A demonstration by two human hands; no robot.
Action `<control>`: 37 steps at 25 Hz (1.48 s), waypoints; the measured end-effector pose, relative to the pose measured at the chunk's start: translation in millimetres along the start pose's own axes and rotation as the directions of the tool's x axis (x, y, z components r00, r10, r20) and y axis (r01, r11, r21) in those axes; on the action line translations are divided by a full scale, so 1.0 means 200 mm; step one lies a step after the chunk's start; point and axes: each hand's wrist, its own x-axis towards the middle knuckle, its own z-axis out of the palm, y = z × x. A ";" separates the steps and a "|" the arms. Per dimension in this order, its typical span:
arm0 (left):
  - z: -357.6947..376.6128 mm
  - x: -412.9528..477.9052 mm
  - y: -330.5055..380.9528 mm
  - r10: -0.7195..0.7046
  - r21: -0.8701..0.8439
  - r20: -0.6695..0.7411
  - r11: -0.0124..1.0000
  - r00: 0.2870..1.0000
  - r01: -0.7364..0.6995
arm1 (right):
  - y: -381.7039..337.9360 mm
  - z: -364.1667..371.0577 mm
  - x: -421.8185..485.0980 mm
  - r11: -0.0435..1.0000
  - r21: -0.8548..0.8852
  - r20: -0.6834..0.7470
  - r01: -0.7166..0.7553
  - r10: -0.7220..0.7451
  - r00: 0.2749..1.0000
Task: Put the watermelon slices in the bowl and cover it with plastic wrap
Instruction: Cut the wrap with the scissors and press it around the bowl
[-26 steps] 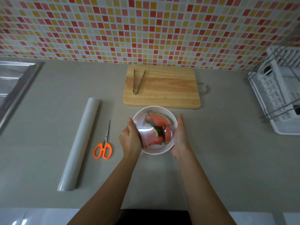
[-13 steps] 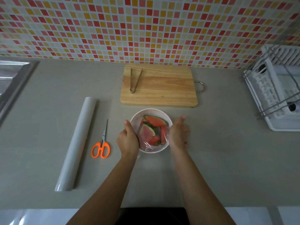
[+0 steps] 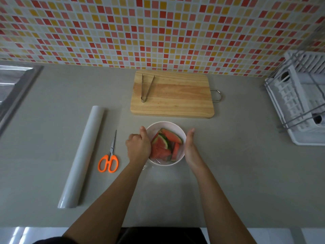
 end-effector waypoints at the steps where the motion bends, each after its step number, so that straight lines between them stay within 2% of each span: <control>1: 0.00 0.00 0.00 -0.007 0.007 -0.006 1.000 1.000 0.007 | -0.01 0.00 0.00 0.998 -0.044 -0.034 -0.033 0.031 0.999; 3: 0.00 0.00 0.00 -0.026 0.028 -0.016 0.999 1.000 0.027 | -0.02 -0.01 0.00 0.993 -0.111 -0.044 -0.045 0.041 0.998; 4: 0.00 0.00 -0.01 -0.032 0.034 -0.011 0.999 0.999 0.032 | -0.02 -0.02 -0.01 0.994 -0.112 -0.036 -0.006 0.002 0.999; 7: 0.00 0.00 -0.01 -0.035 0.060 0.009 0.998 0.999 0.034 | 0.06 -0.06 -0.06 0.956 -0.132 -0.001 0.260 -0.263 0.965; 9: -0.01 0.00 -0.01 -0.034 0.073 0.015 0.997 0.999 0.033 | 0.12 -0.10 -0.10 0.932 -0.142 0.098 0.332 -0.320 0.942; 13: -0.01 0.01 -0.01 -0.048 0.085 0.019 0.995 0.999 0.046 | 0.14 -0.18 -0.10 0.936 -0.092 0.242 0.339 -0.310 0.920; 17: -0.01 0.01 -0.01 -0.036 0.095 0.020 0.995 0.999 0.034 | 0.16 -0.19 -0.10 0.963 0.096 0.245 0.252 -0.269 0.932; 20: -0.01 0.01 0.00 -0.033 0.101 0.018 0.994 0.999 0.031 | 0.15 -0.21 -0.12 0.940 0.027 0.314 0.341 -0.332 0.889; 23: -0.01 0.01 -0.01 -0.049 0.105 0.017 0.993 0.999 0.047 | 0.17 -0.22 -0.11 0.942 0.102 0.399 0.321 -0.334 0.854; 25: -0.01 0.00 -0.01 -0.054 0.115 0.021 0.992 0.998 0.051 | 0.17 -0.24 -0.10 0.950 0.153 0.415 0.272 -0.312 0.855; 27: -0.02 0.00 -0.01 -0.060 0.081 0.052 0.995 0.997 0.056 | 0.15 -0.26 -0.10 0.962 0.153 0.356 0.227 -0.268 0.895; 29: -0.05 0.02 -0.01 -0.072 -0.087 0.149 0.993 0.986 0.086 | 0.13 -0.27 -0.09 0.964 0.117 0.131 0.240 -0.255 0.958; 30: -0.07 0.01 -0.02 -0.055 -0.192 0.195 0.977 0.979 0.093 | 0.12 -0.26 -0.09 0.959 0.093 -0.017 0.269 -0.269 0.963; 32: -0.09 -0.03 -0.06 0.016 -0.327 0.139 0.944 0.990 0.031 | 0.10 -0.20 -0.12 0.937 0.052 -0.240 0.346 -0.325 0.915; 34: -0.07 -0.10 -0.10 0.078 -0.340 0.035 0.938 0.996 -0.061 | 0.09 -0.09 -0.15 0.918 0.043 -0.308 0.393 -0.362 0.880; 35: -0.05 -0.14 -0.11 0.110 -0.341 0.022 0.935 0.994 -0.096 | 0.08 -0.02 -0.16 0.913 0.076 -0.293 0.402 -0.364 0.884; 37: 0.01 -0.18 -0.11 0.118 -0.393 0.047 0.915 0.992 -0.091 | 0.05 0.07 -0.15 0.895 0.300 -0.212 0.329 -0.274 0.938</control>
